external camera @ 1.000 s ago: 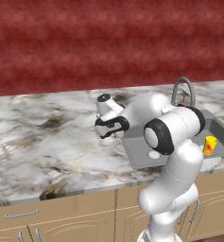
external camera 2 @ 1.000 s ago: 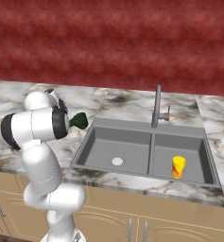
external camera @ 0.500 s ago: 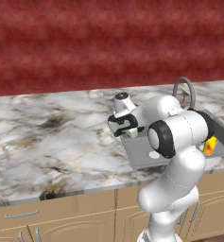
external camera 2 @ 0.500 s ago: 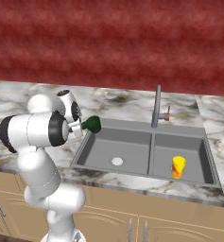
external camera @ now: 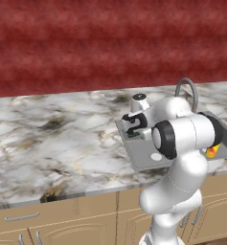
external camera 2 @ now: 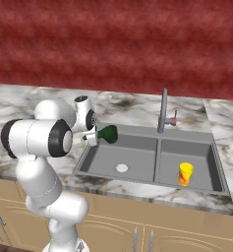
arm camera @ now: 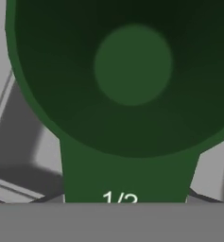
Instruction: Move any existing items from the left basin to the right basin for drying. Then move the measuring cup from the counter to the left basin of the sink for washing.
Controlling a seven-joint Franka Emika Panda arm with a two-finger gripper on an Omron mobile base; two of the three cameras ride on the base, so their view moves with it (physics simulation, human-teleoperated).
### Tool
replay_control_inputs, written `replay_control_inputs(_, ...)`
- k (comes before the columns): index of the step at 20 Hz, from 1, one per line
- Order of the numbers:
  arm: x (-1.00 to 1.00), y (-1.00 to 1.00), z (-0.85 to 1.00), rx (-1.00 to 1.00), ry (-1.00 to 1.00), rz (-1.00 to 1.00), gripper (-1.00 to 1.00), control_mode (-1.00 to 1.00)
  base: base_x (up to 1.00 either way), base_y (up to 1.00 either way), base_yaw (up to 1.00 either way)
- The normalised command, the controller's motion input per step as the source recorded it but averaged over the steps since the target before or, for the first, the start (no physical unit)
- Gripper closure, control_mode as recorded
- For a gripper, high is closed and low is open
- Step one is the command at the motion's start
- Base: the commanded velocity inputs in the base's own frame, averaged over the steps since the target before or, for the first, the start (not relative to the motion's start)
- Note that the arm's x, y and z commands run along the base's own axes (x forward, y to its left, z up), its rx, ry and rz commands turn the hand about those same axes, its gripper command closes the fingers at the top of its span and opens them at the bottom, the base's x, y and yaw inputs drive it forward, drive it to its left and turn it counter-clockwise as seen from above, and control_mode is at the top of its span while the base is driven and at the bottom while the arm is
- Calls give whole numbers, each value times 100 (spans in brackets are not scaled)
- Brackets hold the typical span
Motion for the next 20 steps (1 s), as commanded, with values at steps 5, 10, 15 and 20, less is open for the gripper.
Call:
replay_control_inputs(5,-3,-36,-26,5,4,-5,100,-100,0,0,0)
replay_control_inputs(10,0,-24,-32,0,5,-1,100,-100,0,0,0)
replay_control_inputs(15,5,-25,-27,1,3,-3,100,-100,0,0,0)
replay_control_inputs(20,7,-24,-23,0,1,-4,100,-100,0,0,0)
